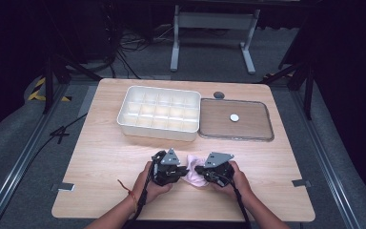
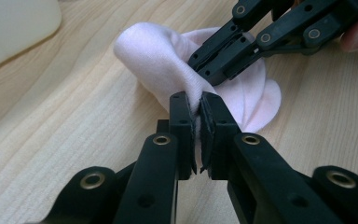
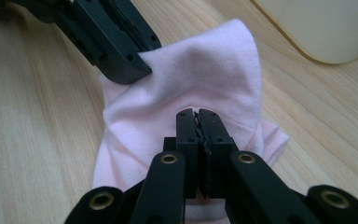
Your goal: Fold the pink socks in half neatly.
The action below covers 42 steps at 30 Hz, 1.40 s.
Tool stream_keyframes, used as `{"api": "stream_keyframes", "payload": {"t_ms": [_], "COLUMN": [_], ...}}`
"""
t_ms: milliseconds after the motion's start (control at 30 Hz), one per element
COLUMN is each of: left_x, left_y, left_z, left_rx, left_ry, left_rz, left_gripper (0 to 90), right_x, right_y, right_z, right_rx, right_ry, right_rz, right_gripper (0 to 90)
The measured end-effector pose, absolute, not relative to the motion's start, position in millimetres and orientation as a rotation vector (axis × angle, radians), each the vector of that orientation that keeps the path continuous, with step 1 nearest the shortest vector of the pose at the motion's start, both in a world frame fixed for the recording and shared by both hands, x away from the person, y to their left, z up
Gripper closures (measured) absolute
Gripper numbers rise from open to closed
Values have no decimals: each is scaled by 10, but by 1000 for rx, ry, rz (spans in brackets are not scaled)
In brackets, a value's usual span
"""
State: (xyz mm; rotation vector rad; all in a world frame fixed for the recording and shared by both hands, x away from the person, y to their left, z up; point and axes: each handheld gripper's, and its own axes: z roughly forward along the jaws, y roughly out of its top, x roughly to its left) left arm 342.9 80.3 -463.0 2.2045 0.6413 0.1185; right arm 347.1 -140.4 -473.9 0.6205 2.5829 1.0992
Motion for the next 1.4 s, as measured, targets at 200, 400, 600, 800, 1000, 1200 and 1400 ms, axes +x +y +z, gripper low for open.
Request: {"api": "stream_keyframes", "payload": {"t_ms": [200, 400, 600, 800, 1000, 1200, 1400], "left_x": [3416, 3398, 3411, 3406, 3403, 3394, 3383], "left_y": [813, 782, 810, 800, 793, 789, 761], "left_z": [-4598, -4585, -4580, -4581, -4566, -4533, -4543], "left_rx": [2187, 2198, 2199, 2198, 2199, 2197, 2222], "left_ry": [631, 604, 610, 621, 611, 600, 583], "left_rz": [128, 146, 154, 157, 162, 173, 162], "left_gripper": [839, 839, 842, 843, 841, 836, 840], "right_x": [3476, 3487, 3432, 3443, 3451, 3478, 3476], "right_y": [-1353, -1350, -1452, -1696, -1582, -1509, -1514], "right_z": [-4751, -4753, -4620, -4539, -4595, -4671, -4584], "right_rx": [608, 610, 580, 642, 608, 593, 607], "right_ry": [2571, 2572, 2538, 2491, 2526, 2553, 2505], "right_rz": [1110, 1119, 1149, 1180, 1142, 1091, 1192], "right_gripper": [886, 891, 892, 891, 890, 891, 893]}}
